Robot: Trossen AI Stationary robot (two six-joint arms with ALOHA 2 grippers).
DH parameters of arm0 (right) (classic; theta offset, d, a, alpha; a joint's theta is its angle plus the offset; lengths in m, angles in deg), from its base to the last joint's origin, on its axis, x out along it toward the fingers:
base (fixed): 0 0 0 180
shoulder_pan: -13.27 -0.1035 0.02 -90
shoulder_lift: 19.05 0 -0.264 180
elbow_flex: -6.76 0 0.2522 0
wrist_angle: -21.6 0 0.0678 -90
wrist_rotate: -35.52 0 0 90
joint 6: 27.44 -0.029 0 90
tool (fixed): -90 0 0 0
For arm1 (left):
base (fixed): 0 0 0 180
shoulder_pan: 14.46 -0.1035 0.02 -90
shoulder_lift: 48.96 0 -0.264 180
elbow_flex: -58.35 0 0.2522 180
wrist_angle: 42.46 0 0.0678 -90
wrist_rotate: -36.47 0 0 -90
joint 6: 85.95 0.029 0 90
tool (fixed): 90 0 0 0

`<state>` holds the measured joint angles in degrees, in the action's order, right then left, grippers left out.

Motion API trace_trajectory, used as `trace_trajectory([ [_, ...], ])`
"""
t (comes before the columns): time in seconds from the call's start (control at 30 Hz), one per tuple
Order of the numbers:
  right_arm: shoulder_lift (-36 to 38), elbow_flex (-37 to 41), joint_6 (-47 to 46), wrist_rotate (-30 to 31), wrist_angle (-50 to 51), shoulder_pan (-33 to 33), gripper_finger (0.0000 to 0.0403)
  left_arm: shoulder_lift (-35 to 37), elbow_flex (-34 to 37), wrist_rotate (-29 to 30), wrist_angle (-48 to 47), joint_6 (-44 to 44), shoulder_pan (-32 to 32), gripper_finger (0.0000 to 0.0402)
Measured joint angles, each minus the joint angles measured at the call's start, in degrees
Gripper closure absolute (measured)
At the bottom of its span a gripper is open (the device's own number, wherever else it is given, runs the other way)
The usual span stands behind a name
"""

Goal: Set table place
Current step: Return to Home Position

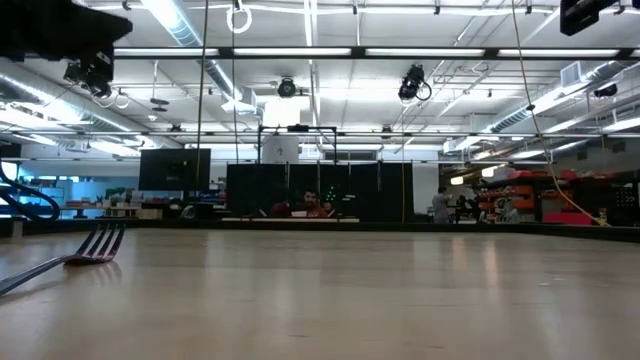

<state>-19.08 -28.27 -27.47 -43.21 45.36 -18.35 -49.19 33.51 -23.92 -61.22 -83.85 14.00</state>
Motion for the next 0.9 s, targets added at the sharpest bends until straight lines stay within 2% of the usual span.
trace_trajectory([
  [0.2, 0.0, 9.6, -0.4, -1.4, -9.9, 0.0, 0.0400, 0.0, 5.7, 0.0, 4.9, 0.0, 0.0, 0.0396],
  [0.37, 0.0, 17.7, -0.4, -2.9, -18.2, 0.0, 0.0400, 0.0, 10.2, 0.1, 9.7, 0.1, 0.0, 0.0384],
  [0.47, 0.0, 20.8, -0.5, -3.0, -20.7, 0.0, 0.0400, -0.2, 10.6, 0.1, 10.4, 0.2, 0.0, 0.0391],
  [0.9, -0.2, 20.8, 1.5, -2.6, -18.1, 0.0, 0.0400, -0.1, 10.6, 0.1, 10.3, 0.5, 0.0, 0.0387],
])
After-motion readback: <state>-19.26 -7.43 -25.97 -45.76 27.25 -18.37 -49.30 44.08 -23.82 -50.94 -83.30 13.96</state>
